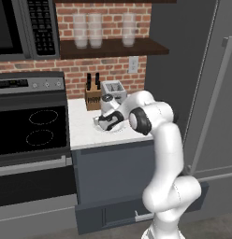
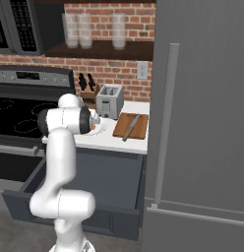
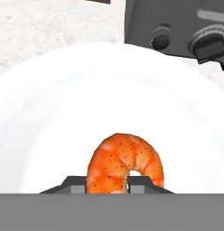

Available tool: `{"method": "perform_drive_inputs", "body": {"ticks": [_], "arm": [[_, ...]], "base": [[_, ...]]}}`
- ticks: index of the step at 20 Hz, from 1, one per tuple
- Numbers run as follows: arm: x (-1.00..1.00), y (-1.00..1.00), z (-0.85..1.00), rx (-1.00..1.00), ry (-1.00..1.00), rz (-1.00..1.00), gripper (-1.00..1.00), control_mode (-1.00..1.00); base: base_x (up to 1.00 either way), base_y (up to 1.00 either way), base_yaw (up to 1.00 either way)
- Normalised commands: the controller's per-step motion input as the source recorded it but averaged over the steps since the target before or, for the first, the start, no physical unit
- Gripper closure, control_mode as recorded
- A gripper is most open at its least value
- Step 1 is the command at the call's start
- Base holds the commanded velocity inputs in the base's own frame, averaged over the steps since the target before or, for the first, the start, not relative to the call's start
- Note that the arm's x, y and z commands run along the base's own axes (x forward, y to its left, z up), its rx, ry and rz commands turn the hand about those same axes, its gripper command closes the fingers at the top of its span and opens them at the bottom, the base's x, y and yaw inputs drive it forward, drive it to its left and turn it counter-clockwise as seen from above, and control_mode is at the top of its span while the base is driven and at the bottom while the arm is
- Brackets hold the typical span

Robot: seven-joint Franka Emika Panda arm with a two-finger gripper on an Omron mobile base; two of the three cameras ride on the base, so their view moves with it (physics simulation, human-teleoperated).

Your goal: Pick up the knife from the drawer and place it on the cutting board. Then place the meat from the plate to the cutting board.

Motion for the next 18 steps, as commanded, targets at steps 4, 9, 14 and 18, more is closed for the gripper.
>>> {"method": "perform_drive_inputs", "body": {"ticks": [4, 9, 14, 18], "arm": [[-0.29, -0.52, 0.32, 0.04, -0.07, 0.0, 1.0, -1.0], [-0.28, -0.55, 0.42, 0.02, -0.05, 0.0, 1.0, -1.0], [-0.35, -0.55, 0.73, 0.0, -0.11, 0.0, 1.0, -1.0], [-0.13, -0.41, 0.74, 0.0, -0.07, 0.0, 1.0, -1.0]], "base": [[0.0, 0.0, 0.0], [0.0, 0.0, 0.0], [0.0, 0.0, 0.0], [0.0, 0.0, 0.0]]}}
